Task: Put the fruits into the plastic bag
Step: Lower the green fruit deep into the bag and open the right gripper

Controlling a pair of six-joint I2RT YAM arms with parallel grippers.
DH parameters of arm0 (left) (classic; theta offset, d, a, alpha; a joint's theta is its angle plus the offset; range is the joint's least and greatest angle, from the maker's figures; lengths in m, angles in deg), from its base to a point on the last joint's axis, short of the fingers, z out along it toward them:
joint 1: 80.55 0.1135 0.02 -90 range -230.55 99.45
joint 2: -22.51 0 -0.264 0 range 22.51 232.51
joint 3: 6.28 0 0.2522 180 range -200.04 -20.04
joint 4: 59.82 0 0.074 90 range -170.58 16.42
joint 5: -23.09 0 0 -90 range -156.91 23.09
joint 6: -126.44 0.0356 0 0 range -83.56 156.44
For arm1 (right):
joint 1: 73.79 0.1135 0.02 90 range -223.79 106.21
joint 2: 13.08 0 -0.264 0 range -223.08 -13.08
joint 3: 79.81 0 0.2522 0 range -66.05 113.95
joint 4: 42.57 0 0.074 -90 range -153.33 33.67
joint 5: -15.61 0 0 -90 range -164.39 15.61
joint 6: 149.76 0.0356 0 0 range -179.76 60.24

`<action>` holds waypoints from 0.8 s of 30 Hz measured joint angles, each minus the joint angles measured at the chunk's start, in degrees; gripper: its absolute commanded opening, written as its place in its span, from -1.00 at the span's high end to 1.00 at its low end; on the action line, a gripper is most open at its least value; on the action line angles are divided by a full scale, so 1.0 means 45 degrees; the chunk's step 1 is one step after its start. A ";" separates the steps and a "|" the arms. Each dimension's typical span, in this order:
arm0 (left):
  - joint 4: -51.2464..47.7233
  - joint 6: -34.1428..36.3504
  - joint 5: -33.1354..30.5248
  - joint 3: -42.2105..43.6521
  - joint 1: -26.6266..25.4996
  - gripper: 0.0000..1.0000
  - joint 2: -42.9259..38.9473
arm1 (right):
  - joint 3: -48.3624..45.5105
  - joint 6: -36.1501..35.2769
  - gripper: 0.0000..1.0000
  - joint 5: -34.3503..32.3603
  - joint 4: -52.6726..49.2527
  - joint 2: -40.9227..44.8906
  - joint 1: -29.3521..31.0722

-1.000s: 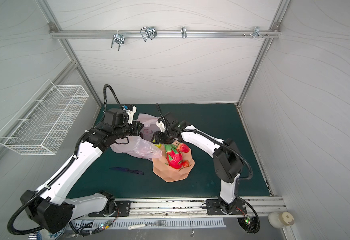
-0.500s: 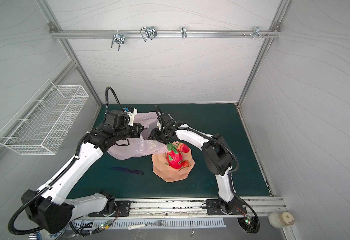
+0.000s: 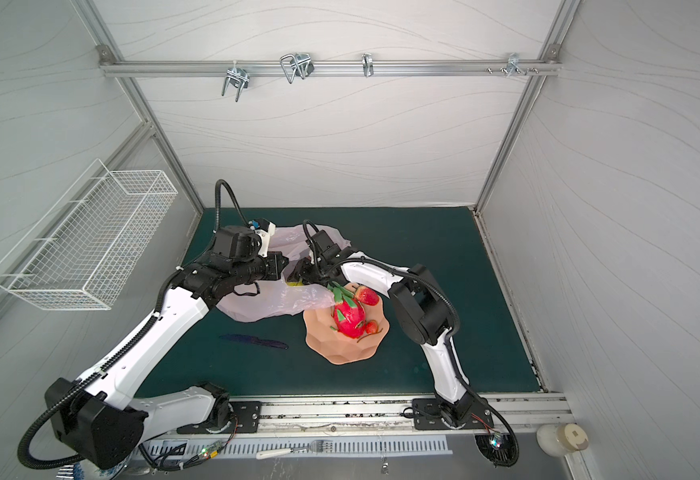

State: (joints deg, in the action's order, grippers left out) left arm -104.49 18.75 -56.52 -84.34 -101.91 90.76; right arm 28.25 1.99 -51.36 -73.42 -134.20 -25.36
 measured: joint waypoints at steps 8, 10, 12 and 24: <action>0.0194 -0.0015 -0.0019 0.0175 0.0000 1.00 -0.0121 | 0.0772 0.0967 -0.24 0.0282 0.0282 -0.0491 0.0393; 0.0185 -0.0005 -0.0049 0.0214 0.0000 1.00 -0.0180 | 0.0777 0.1229 -0.50 0.0588 0.0554 -0.0544 0.0432; 0.0180 0.0010 -0.0112 0.0248 0.0000 1.00 -0.0272 | 0.0758 0.1409 -0.70 0.0986 0.0918 -0.0568 0.0452; 0.0155 0.0019 -0.0539 0.0262 0.0005 1.00 -0.0855 | -0.0549 0.1855 -0.90 0.2667 0.2497 0.0010 0.0471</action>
State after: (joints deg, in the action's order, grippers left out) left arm -103.79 18.83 -58.94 -83.16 -101.89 86.91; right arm 25.78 10.34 -39.36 -62.18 -134.15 -23.24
